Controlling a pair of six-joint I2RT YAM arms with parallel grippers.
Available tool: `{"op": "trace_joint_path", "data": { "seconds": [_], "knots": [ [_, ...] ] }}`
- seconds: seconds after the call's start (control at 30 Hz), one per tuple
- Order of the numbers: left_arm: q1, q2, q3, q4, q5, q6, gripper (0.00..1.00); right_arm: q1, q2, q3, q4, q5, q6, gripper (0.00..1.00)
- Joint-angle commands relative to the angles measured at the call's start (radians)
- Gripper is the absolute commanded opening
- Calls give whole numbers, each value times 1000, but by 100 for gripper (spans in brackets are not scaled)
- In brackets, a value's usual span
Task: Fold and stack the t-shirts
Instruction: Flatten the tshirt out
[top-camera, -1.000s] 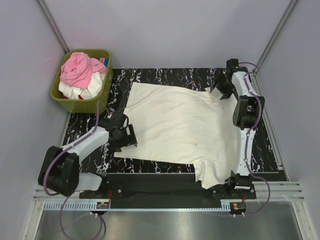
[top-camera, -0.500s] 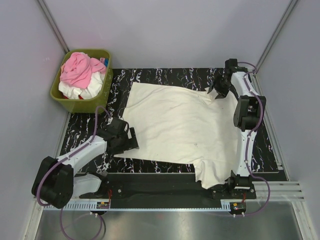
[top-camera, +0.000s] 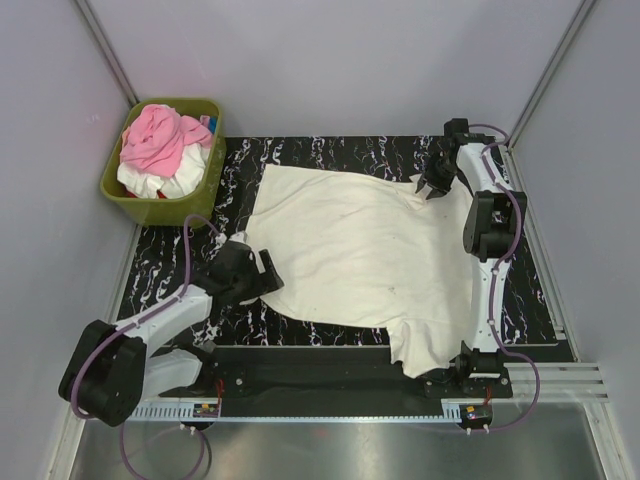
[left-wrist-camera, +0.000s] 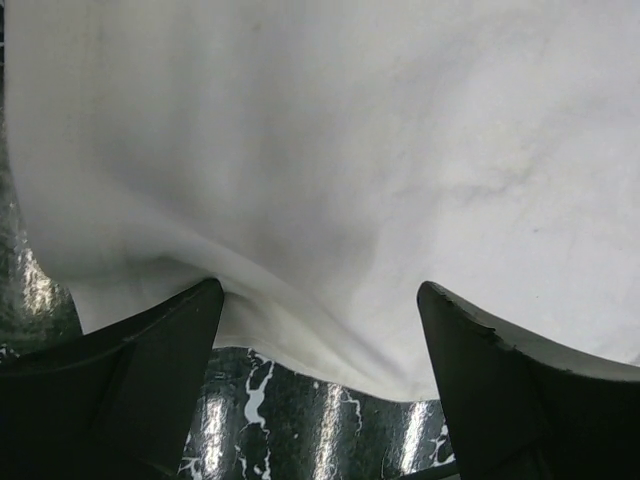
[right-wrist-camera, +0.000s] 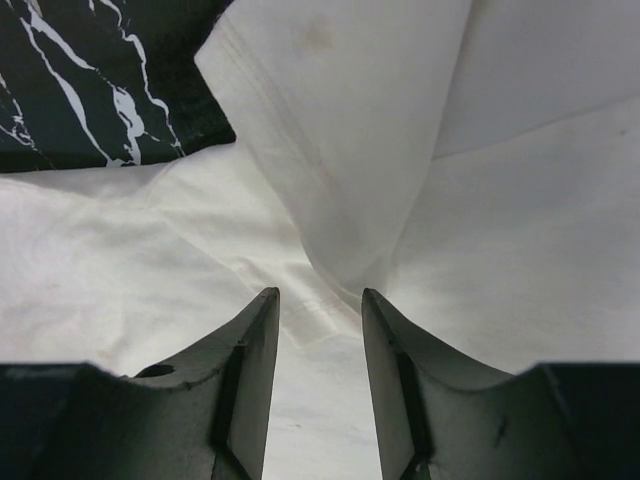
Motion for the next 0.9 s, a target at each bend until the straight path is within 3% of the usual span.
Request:
{"op": "trace_joint_path", "data": {
  "seconds": [0.0, 0.27, 0.47, 0.57, 0.6, 0.63, 0.73, 0.87],
  "knots": [
    [-9, 66, -61, 32, -8, -22, 87, 3, 6, 60, -37, 68, -39, 46],
    [-16, 142, -50, 70, -8, -23, 82, 41, 64, 133, -72, 123, -62, 47],
    [-32, 102, -68, 69, -25, -38, 77, 70, 107, 176, -83, 126, -67, 47],
    [-33, 60, -90, 75, -51, -48, 66, 72, 118, 187, -89, 138, -67, 37],
    [-33, 39, -94, 76, -54, -51, 63, 73, 115, 187, -89, 146, -66, 25],
    [-35, 30, -105, 78, -58, -52, 55, 72, 110, 187, -86, 155, -64, 20],
    [-38, -10, -119, 80, -71, -65, 48, 73, 96, 204, -77, 168, -61, 0],
    [-47, -50, -139, 78, -84, -78, 41, 72, 96, 265, -61, 166, -38, 0]
  ]
}}
